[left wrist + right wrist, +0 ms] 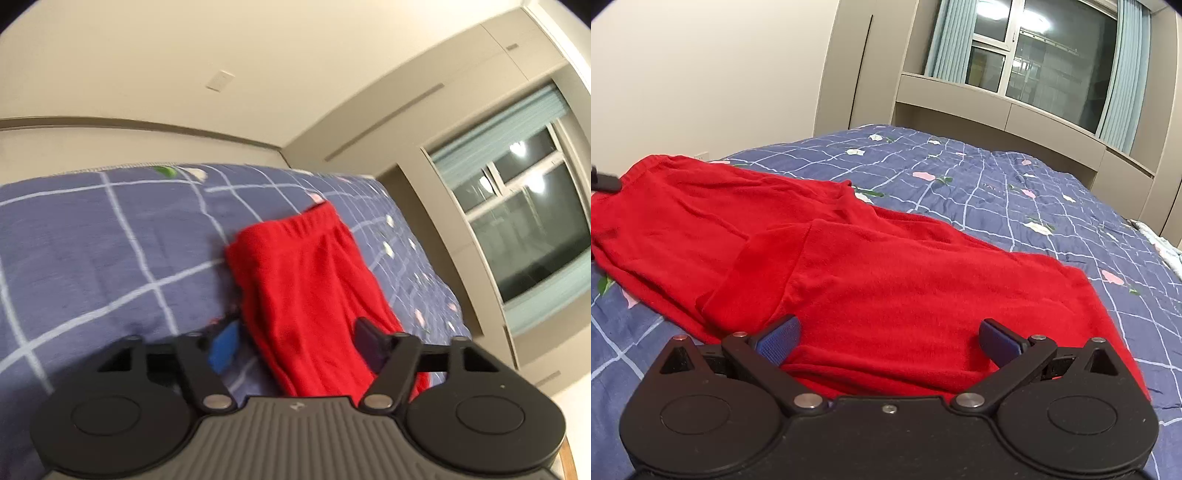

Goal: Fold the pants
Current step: 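Grasp the waistband with the left gripper and fold it over the legs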

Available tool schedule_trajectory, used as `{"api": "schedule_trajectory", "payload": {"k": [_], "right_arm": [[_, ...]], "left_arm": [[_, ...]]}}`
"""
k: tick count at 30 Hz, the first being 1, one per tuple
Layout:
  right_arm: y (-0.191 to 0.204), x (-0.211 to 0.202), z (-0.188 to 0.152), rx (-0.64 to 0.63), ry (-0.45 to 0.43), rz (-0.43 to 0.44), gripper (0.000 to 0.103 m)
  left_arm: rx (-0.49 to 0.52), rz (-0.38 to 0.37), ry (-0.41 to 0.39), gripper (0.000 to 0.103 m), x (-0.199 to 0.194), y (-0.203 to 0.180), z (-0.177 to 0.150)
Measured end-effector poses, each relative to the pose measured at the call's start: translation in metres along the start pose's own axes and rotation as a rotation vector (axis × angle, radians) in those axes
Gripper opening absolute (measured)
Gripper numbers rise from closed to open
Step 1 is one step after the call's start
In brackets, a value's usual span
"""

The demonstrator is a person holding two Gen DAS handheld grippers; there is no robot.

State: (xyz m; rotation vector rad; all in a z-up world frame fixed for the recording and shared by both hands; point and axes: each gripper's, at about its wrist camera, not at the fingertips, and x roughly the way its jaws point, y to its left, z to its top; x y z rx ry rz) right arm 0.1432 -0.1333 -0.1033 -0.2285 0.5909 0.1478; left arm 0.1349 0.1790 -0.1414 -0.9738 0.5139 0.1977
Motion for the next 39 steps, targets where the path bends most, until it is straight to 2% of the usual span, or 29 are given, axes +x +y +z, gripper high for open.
{"api": "schedule_trajectory", "payload": {"k": [1, 3, 6, 10, 12, 15, 17, 18, 19, 21, 26, 28, 31, 35, 39], "right_arm": [[0.000, 0.000, 0.000, -0.001, 0.000, -0.001, 0.103], [0.000, 0.000, 0.000, -0.001, -0.001, -0.002, 0.103], [0.000, 0.000, 0.000, -0.001, -0.001, -0.001, 0.103], [0.001, -0.001, 0.000, 0.001, -0.001, 0.000, 0.103], [0.001, -0.001, 0.000, 0.002, -0.001, 0.000, 0.103], [0.001, -0.001, 0.000, 0.005, -0.001, 0.001, 0.103], [0.000, -0.001, 0.000, 0.010, 0.000, 0.005, 0.103], [-0.001, 0.000, 0.000, 0.015, 0.002, 0.008, 0.103], [-0.002, 0.000, 0.000, 0.021, 0.004, 0.013, 0.103], [-0.005, 0.002, 0.001, 0.034, 0.008, 0.023, 0.103], [-0.010, 0.006, 0.006, 0.055, 0.035, 0.048, 0.103], [-0.017, 0.005, 0.015, 0.081, 0.054, 0.093, 0.103], [-0.035, -0.009, 0.027, 0.138, 0.010, 0.171, 0.103], [-0.064, -0.042, 0.034, 0.166, -0.050, 0.165, 0.103], [-0.098, -0.076, 0.017, 0.167, -0.058, 0.108, 0.103]], "left_arm": [[-0.021, 0.014, -0.007, 0.056, 0.001, 0.001, 0.000], [-0.089, 0.022, -0.013, 0.050, 0.000, 0.005, 0.002], [-0.215, -0.014, -0.020, 0.049, 0.002, 0.012, 0.006], [-0.226, -0.052, 0.008, 0.049, 0.014, 0.013, 0.005], [-0.245, -0.074, 0.053, 0.048, 0.025, 0.016, 0.002], [-0.270, -0.069, 0.043, 0.045, 0.031, 0.016, 0.000], [-0.289, -0.061, 0.030, 0.036, 0.032, 0.016, 0.002], [-0.292, -0.044, 0.023, 0.017, 0.032, 0.015, 0.003], [-0.290, -0.022, 0.023, 0.008, 0.033, 0.015, 0.003], [-0.280, 0.008, 0.026, 0.006, 0.036, 0.012, 0.003], [-0.142, -0.023, -0.031, 0.005, 0.032, -0.023, 0.006], [-0.064, -0.054, -0.040, 0.005, 0.032, -0.044, 0.011], [0.066, -0.100, -0.035, 0.005, 0.032, -0.075, 0.018], [0.258, -0.178, -0.019, 0.005, 0.029, -0.123, 0.021], [0.485, -0.289, 0.058, 0.005, 0.029, -0.185, -0.004]]}}
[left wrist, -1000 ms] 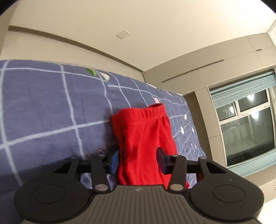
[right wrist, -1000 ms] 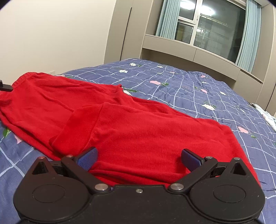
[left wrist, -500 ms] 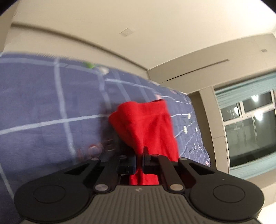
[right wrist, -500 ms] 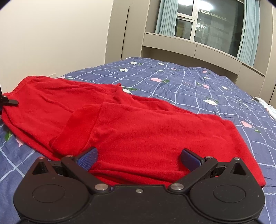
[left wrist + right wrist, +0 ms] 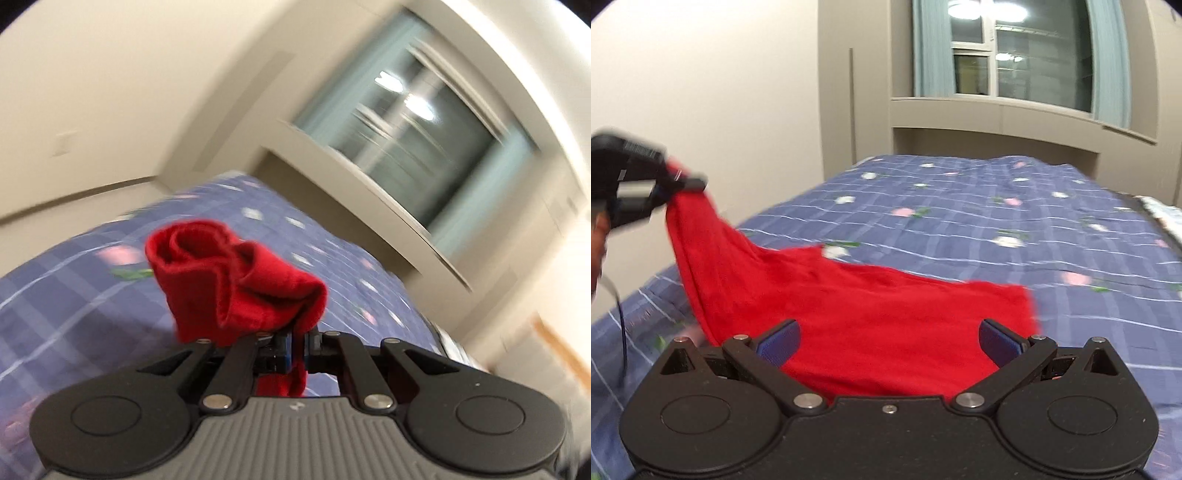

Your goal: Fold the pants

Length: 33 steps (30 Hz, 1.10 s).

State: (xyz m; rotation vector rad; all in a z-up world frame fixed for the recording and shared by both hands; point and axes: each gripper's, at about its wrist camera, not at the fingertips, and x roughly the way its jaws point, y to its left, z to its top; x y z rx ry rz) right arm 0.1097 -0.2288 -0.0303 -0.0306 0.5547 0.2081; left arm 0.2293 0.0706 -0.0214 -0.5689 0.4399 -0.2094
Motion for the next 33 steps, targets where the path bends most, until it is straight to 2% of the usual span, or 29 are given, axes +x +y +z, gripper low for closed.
{"api": "schedule_trajectory", "payload": {"k": [4, 7, 12, 14, 17, 20, 21, 23, 24, 25, 27, 29, 33], "right_arm": [[-0.035, -0.027, -0.023, 0.021, 0.050, -0.087, 0.103], [-0.058, -0.044, -0.038, 0.069, 0.077, -0.169, 0.103], [-0.095, -0.059, -0.065, 0.156, 0.120, -0.271, 0.103], [-0.105, -0.063, -0.072, 0.200, 0.123, -0.281, 0.103], [-0.112, -0.066, -0.077, 0.240, 0.112, -0.282, 0.103], [-0.113, -0.063, -0.082, 0.250, 0.121, -0.272, 0.103], [-0.113, -0.062, -0.083, 0.252, 0.126, -0.269, 0.103], [-0.112, -0.057, -0.083, 0.255, 0.139, -0.266, 0.103], [-0.111, -0.058, -0.085, 0.255, 0.142, -0.267, 0.103], [-0.111, -0.057, -0.086, 0.256, 0.144, -0.268, 0.103], [-0.111, -0.057, -0.085, 0.256, 0.145, -0.269, 0.103], [-0.110, -0.056, -0.085, 0.254, 0.145, -0.271, 0.103], [-0.107, -0.054, -0.077, 0.238, 0.126, -0.239, 0.103]], "left_arm": [[0.208, -0.100, 0.097, 0.005, 0.019, -0.069, -0.019], [0.354, -0.166, 0.164, 0.005, 0.027, -0.120, -0.049], [0.488, -0.212, 0.336, 0.004, 0.047, -0.170, -0.117], [0.547, -0.190, 0.411, 0.005, 0.054, -0.180, -0.147], [0.641, -0.124, 0.475, 0.005, 0.061, -0.185, -0.180], [0.629, -0.092, 0.511, 0.007, 0.063, -0.178, -0.185], [0.609, -0.094, 0.516, 0.012, 0.063, -0.176, -0.182], [0.576, -0.109, 0.529, 0.040, 0.062, -0.174, -0.173], [0.558, -0.114, 0.527, 0.069, 0.061, -0.172, -0.169], [0.542, -0.111, 0.514, 0.081, 0.062, -0.172, -0.164], [0.509, -0.121, 0.485, 0.083, 0.054, -0.166, -0.154], [0.490, -0.115, 0.495, 0.086, 0.048, -0.163, -0.145], [0.441, 0.022, 0.456, 0.099, 0.034, -0.145, -0.121]]}}
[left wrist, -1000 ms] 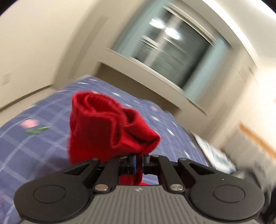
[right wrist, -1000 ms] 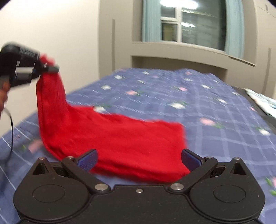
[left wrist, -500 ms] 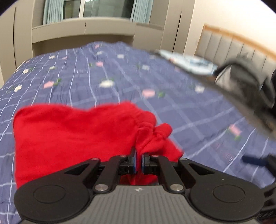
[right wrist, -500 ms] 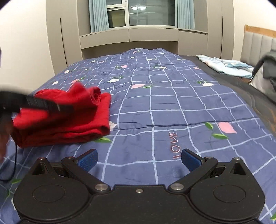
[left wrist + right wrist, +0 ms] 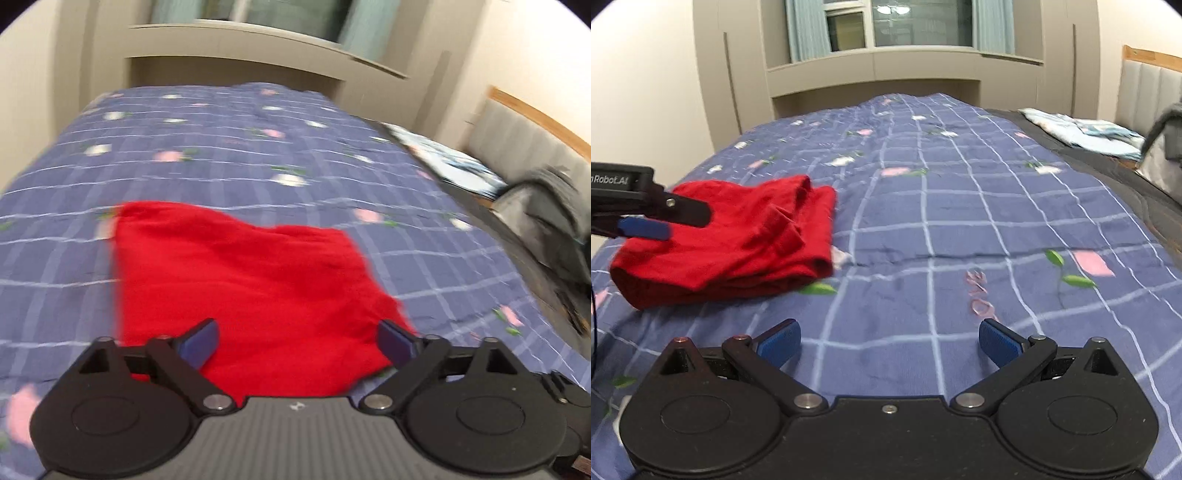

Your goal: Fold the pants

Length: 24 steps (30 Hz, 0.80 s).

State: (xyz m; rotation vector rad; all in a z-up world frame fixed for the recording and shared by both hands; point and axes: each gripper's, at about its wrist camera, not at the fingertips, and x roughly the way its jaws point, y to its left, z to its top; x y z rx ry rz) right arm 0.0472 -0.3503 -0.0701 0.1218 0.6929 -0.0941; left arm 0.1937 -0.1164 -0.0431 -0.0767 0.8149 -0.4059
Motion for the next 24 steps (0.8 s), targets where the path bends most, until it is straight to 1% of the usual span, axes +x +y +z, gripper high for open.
{"api": "schedule_trajectory", "payload": {"k": [3, 6, 8, 10, 12, 14, 15, 16, 18, 19, 21, 22, 24], "right_arm": [[0.010, 0.004, 0.013, -0.012, -0.026, 0.078, 0.103], [0.021, 0.017, 0.036, -0.023, -0.050, 0.203, 0.103], [0.027, 0.032, 0.057, -0.026, -0.050, 0.300, 0.102], [0.035, 0.053, 0.078, -0.043, -0.034, 0.339, 0.101], [0.040, 0.075, 0.097, -0.056, -0.020, 0.366, 0.091], [0.043, 0.097, 0.111, -0.057, 0.008, 0.375, 0.088], [0.043, 0.108, 0.117, -0.051, 0.026, 0.379, 0.083], [0.043, 0.118, 0.121, -0.037, 0.045, 0.388, 0.080], [0.039, 0.135, 0.124, 0.005, 0.092, 0.404, 0.067], [0.037, 0.139, 0.123, 0.013, 0.098, 0.407, 0.064], [0.039, 0.141, 0.121, 0.001, 0.101, 0.429, 0.052], [0.040, 0.141, 0.120, -0.001, 0.108, 0.442, 0.052], [0.043, 0.140, 0.115, -0.008, 0.113, 0.433, 0.051]], "left_arm": [[-0.079, 0.072, -0.025, 0.102, -0.015, 0.028, 0.003], [-0.153, 0.149, -0.027, 0.102, -0.019, 0.059, 0.003], [-0.211, 0.183, -0.007, 0.102, -0.016, 0.079, 0.002], [-0.267, 0.188, 0.008, 0.102, -0.012, 0.097, -0.002], [-0.296, 0.180, 0.039, 0.102, -0.006, 0.109, -0.005], [-0.311, 0.156, 0.056, 0.102, -0.001, 0.117, -0.009], [-0.311, 0.154, 0.060, 0.102, 0.001, 0.119, -0.010], [-0.309, 0.152, 0.063, 0.102, 0.003, 0.120, -0.011], [-0.304, 0.147, 0.073, 0.102, 0.007, 0.122, -0.013], [-0.301, 0.148, 0.082, 0.103, 0.009, 0.123, -0.013], [-0.290, 0.158, 0.109, 0.103, 0.015, 0.124, -0.015], [-0.280, 0.164, 0.118, 0.103, 0.016, 0.122, -0.017], [-0.250, 0.180, 0.120, 0.103, 0.021, 0.119, -0.019]]}}
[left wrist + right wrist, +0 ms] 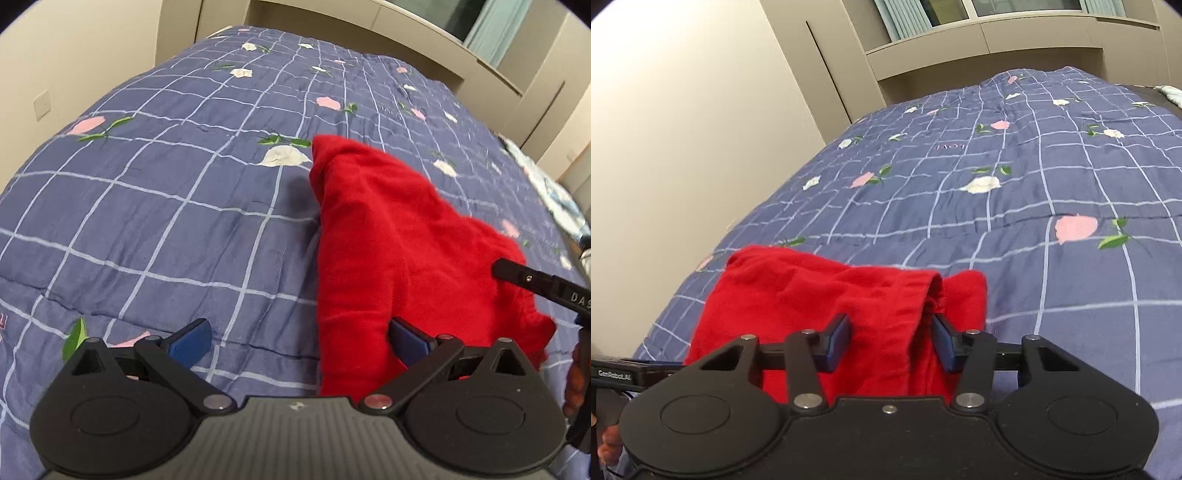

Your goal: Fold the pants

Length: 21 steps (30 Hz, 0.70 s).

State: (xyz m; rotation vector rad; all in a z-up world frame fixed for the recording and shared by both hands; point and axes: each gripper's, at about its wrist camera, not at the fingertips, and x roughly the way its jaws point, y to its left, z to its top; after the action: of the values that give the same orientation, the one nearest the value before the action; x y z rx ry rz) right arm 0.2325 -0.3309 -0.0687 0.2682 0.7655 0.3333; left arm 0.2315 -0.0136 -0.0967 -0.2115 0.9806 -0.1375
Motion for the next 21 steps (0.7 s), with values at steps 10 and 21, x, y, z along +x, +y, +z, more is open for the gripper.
{"api": "schedule_trajectory", "payload": {"k": [10, 21], "right_arm": [[0.016, -0.015, -0.001, -0.083, -0.055, -0.077, 0.023], [0.016, -0.010, -0.009, -0.135, -0.035, -0.228, 0.023]], "left_arm": [[0.016, -0.009, -0.013, 0.097, -0.013, -0.018, 0.009], [0.068, -0.004, 0.034, 0.103, 0.006, -0.023, 0.005]]}}
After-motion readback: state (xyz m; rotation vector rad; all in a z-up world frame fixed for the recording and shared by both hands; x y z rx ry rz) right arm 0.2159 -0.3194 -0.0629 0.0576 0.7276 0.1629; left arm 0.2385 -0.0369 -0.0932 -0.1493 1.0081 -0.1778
